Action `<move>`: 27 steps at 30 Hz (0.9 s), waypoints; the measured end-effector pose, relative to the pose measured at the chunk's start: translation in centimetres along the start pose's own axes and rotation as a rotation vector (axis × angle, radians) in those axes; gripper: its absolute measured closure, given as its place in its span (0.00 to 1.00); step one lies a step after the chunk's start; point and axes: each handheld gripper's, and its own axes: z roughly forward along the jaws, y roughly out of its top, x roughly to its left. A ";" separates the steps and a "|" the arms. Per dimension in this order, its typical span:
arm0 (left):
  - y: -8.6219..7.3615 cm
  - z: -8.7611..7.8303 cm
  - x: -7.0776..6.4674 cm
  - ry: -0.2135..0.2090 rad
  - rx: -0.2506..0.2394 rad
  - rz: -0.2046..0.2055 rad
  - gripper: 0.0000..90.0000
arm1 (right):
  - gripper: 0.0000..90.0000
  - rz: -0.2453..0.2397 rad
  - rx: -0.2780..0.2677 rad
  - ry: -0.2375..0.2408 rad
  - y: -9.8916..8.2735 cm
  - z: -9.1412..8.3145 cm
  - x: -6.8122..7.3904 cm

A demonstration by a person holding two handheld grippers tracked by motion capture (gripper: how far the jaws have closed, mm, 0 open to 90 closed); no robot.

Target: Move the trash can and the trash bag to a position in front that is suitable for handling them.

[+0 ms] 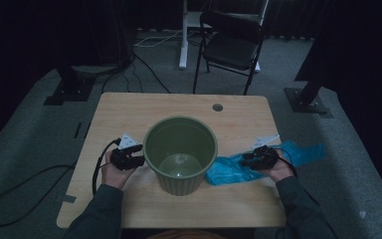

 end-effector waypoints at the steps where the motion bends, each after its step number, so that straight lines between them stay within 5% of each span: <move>1: 0.0 0.0 0.0 -0.001 -0.001 0.000 0.57 | 0.67 0.055 -0.007 -0.019 0.0 0.4 0.0; 4: 0.0 0.0 0.0 -0.001 -0.001 0.000 0.57 | 0.66 0.083 0.017 -0.059 -0.1 1.4 0.4; 7: 0.0 0.0 0.0 -0.001 0.000 0.001 0.57 | 0.64 0.070 0.125 -0.137 0.0 3.4 1.1; 10: 0.0 0.0 0.0 -0.001 0.000 0.002 0.57 | 0.62 0.082 0.125 -0.156 0.2 3.6 1.0; 13: 0.0 0.0 0.0 -0.002 -0.001 0.002 0.57 | 0.76 0.125 0.112 -0.161 0.1 3.5 0.3; 19: 0.0 0.0 -0.1 -0.002 -0.002 0.002 0.57 | 0.99 0.116 0.132 -0.155 -0.5 2.7 -1.0; 22: 0.0 0.1 0.0 -0.001 0.000 0.001 0.57 | 0.99 0.099 0.135 -0.138 -0.8 2.4 -1.2; 27: 0.0 0.2 -0.1 -0.003 0.001 -0.001 0.57 | 0.99 -0.001 0.133 -0.051 -1.3 2.1 0.2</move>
